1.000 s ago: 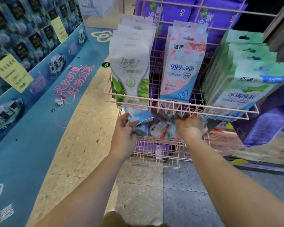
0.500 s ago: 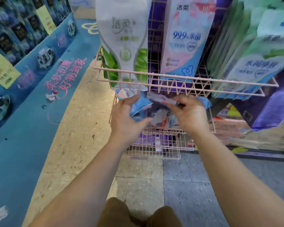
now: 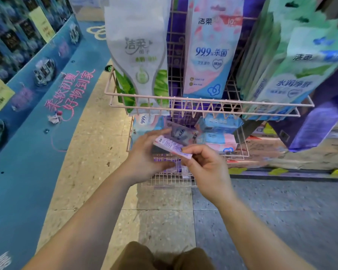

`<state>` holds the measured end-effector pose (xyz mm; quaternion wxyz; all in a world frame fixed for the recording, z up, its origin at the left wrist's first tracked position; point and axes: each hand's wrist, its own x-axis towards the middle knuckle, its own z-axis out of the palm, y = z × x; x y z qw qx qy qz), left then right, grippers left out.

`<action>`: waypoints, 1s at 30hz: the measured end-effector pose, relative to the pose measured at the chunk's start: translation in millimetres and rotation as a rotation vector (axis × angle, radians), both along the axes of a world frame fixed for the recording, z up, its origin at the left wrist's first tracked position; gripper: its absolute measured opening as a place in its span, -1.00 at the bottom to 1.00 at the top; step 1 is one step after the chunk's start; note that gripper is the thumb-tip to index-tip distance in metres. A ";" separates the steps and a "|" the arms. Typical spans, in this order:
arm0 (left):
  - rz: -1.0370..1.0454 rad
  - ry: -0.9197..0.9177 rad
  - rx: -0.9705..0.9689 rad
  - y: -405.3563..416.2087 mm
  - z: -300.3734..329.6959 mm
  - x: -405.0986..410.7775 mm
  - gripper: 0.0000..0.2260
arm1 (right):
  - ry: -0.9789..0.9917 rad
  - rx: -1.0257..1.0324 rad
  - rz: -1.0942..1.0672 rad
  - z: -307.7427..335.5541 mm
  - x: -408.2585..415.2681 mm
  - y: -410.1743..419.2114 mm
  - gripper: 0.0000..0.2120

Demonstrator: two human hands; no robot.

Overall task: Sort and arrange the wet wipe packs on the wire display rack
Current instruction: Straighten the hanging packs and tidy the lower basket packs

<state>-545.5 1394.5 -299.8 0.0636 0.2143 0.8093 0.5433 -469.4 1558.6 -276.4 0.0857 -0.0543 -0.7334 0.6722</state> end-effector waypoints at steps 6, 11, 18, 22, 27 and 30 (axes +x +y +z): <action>0.087 -0.086 0.128 13.0 0.5 -17.0 -0.80 | -0.152 0.204 -0.037 -2.4 -7.4 18.5 -0.76; 0.180 -0.231 0.117 30.5 5.2 -29.6 -0.68 | -0.147 0.721 -0.143 -1.9 -43.7 38.1 -0.78; 0.291 -0.252 0.228 -1.8 10.4 2.9 -0.78 | -0.365 0.978 -0.162 -22.0 -51.7 43.4 -0.82; 0.314 -0.307 0.218 -12.1 2.2 17.6 -0.82 | -0.670 1.135 -0.174 -28.6 -57.8 34.4 -0.56; 0.304 -0.474 0.250 -11.8 -5.9 23.6 -0.92 | -0.893 1.089 -0.155 -29.4 -79.3 24.3 -0.52; 0.333 -0.550 0.279 -12.0 -6.1 27.6 -0.92 | -0.673 0.911 -0.176 -29.6 -77.1 23.4 -0.66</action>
